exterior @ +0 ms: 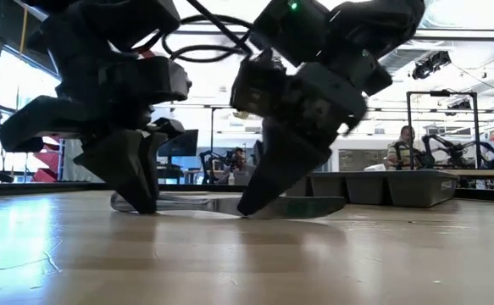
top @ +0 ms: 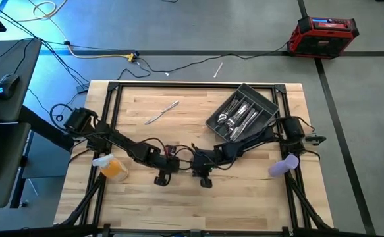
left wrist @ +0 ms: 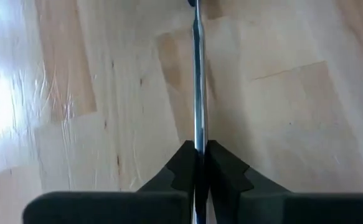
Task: Sort silverware
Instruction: Put the knife in the silverware tray
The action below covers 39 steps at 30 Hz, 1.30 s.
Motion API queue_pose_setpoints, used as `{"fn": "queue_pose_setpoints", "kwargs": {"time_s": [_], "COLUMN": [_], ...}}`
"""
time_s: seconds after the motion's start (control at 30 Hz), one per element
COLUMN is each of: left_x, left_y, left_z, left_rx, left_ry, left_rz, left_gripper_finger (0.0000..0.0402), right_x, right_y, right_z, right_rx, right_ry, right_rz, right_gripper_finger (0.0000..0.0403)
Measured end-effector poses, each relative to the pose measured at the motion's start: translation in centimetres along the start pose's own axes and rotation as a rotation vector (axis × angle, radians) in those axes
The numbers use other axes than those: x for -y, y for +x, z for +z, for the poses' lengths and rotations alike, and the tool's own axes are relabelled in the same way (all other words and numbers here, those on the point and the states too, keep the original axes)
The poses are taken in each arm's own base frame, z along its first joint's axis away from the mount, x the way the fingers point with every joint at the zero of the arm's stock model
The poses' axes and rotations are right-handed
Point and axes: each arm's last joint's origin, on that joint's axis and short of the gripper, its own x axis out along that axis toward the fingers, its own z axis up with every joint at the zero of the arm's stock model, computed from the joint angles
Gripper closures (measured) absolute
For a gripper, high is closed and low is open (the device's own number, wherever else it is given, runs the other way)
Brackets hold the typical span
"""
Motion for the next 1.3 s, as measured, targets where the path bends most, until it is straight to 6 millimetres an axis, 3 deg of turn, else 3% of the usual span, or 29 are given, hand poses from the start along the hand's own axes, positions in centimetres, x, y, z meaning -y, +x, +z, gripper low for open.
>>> {"fn": "queue_pose_setpoints", "kwargs": {"time_s": [0.1,0.3,0.57,0.7,0.93,1.3], "left_x": [0.3,1.0,1.2,1.2,1.2,0.6], "left_y": [0.0,0.2,1.7,1.9,1.9,2.0], "left_z": [0.4,0.7,1.0,1.3,1.6,1.6], "left_rx": [0.038,0.093,0.138,0.173,0.205,0.207], "left_ry": [0.089,0.236,0.283,0.296,0.293,0.27], "left_rz": [-0.013,-0.048,-0.056,-0.052,-0.047,-0.042], "left_gripper_finger": [0.0398,0.04,0.04,0.0401,0.0401,0.04], "right_x": [-1.3,-4.4,-7.4,-6.8,-5.2,-5.1], "right_y": [-1.2,-3.0,-3.0,-2.7,-0.4,1.7], "right_z": [0.4,1.1,1.8,1.9,1.1,2.0], "right_rx": [0.003,-0.093,-0.163,-0.186,-0.289,-0.268], "right_ry": [-0.226,-0.842,-1.608,-1.795,-2.058,-2.144], "right_rz": [0.04,0.036,-0.188,-0.187,-0.172,-0.063], "right_gripper_finger": [0.0295,0.021,0.0201,0.0214,0.0235,0.0273]}}
